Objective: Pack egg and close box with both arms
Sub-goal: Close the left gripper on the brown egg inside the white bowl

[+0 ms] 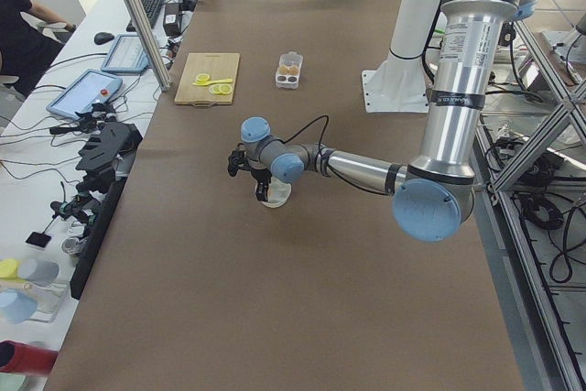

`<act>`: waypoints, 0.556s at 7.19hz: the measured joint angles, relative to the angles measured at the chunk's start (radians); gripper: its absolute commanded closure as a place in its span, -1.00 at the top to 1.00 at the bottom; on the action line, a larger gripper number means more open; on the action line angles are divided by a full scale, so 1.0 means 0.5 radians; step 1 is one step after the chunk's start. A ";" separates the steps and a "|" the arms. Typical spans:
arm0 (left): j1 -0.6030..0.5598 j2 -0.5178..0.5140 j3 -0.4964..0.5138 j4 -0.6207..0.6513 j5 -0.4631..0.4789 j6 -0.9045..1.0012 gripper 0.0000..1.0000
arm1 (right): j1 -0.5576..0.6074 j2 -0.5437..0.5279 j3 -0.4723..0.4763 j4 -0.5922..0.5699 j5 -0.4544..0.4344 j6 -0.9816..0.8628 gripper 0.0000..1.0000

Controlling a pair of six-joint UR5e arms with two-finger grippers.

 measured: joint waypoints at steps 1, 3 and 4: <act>0.001 0.000 0.000 -0.001 0.000 0.000 0.54 | 0.000 -0.001 -0.001 0.000 -0.001 0.000 1.00; 0.002 0.000 0.001 -0.009 0.000 0.001 0.37 | 0.000 0.000 -0.001 0.000 0.000 0.000 1.00; 0.002 0.000 0.001 -0.012 0.001 0.002 0.17 | 0.000 0.001 -0.001 0.001 0.000 0.000 1.00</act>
